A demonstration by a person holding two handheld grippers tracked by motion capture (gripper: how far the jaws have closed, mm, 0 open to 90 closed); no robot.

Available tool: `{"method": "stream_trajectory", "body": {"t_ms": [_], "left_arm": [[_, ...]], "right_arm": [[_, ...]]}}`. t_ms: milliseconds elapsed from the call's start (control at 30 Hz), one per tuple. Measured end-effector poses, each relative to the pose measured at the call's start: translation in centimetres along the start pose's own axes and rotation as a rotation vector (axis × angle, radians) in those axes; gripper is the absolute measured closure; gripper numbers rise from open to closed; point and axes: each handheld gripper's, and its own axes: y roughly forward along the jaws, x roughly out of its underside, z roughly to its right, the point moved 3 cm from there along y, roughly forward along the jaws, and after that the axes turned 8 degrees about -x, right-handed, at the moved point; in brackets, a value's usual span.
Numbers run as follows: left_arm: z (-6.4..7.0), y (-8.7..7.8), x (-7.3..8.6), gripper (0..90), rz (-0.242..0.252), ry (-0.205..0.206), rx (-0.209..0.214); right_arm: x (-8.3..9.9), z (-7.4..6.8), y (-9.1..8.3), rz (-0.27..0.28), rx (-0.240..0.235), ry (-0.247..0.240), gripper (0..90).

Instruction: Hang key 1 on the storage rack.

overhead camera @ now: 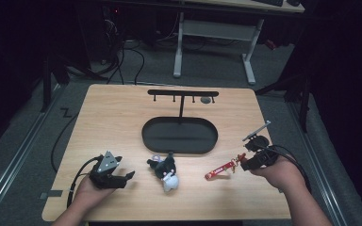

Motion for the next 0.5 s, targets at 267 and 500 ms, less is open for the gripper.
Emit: {"method": "stream_trajectory", "body": {"t_ms": [267, 500], "left_arm": [[-0.1, -0.1, 0.0, 23.5, 0.001, -0.002, 0.000], [-0.1, -0.2, 0.0, 23.5, 0.006, -0.005, -0.001]], "right_arm": [[-0.6, -0.7, -1.9, 0.018, 0.001, -0.003, 68.5], [-1.1, -1.3, -3.1, 0.030, 0.000, -0.016, 68.5]]}}
